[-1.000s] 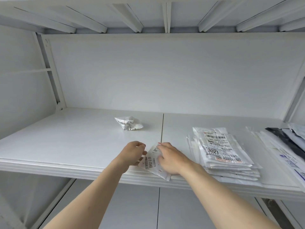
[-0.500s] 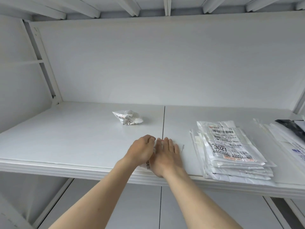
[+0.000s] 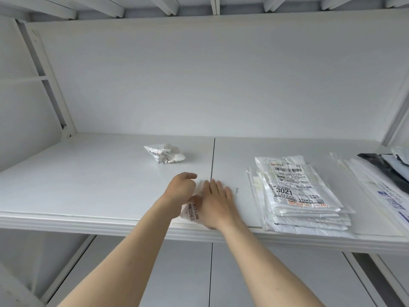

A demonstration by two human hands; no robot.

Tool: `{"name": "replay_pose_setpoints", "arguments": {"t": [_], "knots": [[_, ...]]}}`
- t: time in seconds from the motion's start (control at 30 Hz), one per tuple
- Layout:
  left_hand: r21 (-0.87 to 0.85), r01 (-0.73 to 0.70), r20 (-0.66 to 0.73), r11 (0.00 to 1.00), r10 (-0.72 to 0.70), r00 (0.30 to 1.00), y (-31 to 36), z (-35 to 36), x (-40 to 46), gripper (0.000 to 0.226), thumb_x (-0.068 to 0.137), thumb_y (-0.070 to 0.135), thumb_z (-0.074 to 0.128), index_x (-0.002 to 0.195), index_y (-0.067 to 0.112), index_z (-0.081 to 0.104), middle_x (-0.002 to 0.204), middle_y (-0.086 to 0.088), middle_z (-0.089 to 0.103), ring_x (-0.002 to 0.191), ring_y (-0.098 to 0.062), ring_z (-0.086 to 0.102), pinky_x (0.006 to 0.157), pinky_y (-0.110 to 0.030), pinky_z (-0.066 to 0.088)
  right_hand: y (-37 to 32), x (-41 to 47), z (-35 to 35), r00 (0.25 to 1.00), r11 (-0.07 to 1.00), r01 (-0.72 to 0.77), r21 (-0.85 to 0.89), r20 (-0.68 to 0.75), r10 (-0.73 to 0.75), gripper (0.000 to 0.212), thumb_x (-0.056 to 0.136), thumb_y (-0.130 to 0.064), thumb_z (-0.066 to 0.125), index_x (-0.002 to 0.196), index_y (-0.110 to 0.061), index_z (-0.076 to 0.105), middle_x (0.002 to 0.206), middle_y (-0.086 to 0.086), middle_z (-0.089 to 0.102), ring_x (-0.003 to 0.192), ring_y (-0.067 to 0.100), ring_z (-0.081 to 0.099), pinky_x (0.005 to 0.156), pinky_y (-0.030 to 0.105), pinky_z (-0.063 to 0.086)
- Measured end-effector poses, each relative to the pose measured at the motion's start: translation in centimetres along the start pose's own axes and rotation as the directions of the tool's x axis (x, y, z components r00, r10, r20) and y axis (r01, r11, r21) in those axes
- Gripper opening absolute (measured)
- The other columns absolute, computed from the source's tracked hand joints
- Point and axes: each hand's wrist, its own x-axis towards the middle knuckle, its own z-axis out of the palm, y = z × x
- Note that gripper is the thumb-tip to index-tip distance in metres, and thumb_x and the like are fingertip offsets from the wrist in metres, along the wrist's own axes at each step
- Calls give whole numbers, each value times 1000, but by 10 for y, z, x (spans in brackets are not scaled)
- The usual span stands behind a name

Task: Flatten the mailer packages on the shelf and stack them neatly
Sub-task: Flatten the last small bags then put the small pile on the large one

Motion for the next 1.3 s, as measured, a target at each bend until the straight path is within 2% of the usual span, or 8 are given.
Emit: {"name": "replay_pose_setpoints", "arguments": {"t": [0.13,0.27,0.5,0.6,0.73,0.9,1.07,1.3], "knots": [[-17,48,42,999,-48,998,-10,-13,-33,53,87,-3,55,137,15,46,107,-12,66,79,-24,65,66,-31,54,4,-18,-4,969,927,128,352,-244,-41,57,99,-4,37,153,-7,19,157,9,21,147,24,8,119,31,13],[10,-12,75,1000,12,997,-2,-16,-63,73,85,-7,61,147,18,33,110,-15,67,87,-26,68,67,-33,55,2,-39,-10,936,863,93,496,-340,95,49,99,-5,43,147,-10,36,144,6,32,137,23,23,108,20,21],[-144,-192,-80,971,182,980,46,-23,-67,75,94,3,55,154,28,17,133,-9,54,105,-27,62,82,-40,54,18,-66,-98,792,938,286,196,-600,-116,30,92,-9,53,117,-15,67,114,1,64,113,20,52,93,25,40],[-92,-237,-138,967,223,965,67,-12,-65,77,95,16,55,153,38,10,146,-6,45,122,-30,54,100,-47,47,46,-71,-133,910,996,-75,51,-404,89,50,90,-39,54,137,-20,48,139,2,47,133,26,36,106,42,34],[-40,-261,-102,964,256,961,78,16,-69,69,99,16,51,154,31,12,143,-8,47,117,-28,57,79,-33,50,83,-82,-130,931,930,-359,83,-45,364,77,79,-60,56,143,-22,36,149,4,34,138,34,30,104,49,36],[-2,-259,-55,966,259,964,73,48,-67,65,99,17,51,154,29,16,146,-13,43,118,-30,57,80,-32,50,105,-92,-125,945,921,-278,273,-91,313,55,93,-45,37,144,-22,42,148,5,45,134,29,42,106,40,39],[15,-262,-45,965,263,964,77,68,-64,63,99,16,51,153,27,20,141,-13,48,107,-28,61,76,-31,49,114,-94,-139,927,846,-250,471,-138,350,30,99,-31,29,75,-18,41,94,9,53,90,26,51,80,35,40],[7,-266,-37,964,266,963,89,87,-66,62,97,12,47,152,27,22,132,-10,53,105,-27,61,69,-30,51,136,-105,-161,773,751,-266,604,-331,540,30,100,-20,29,100,-4,55,106,18,60,96,33,57,78,38,45]]}}
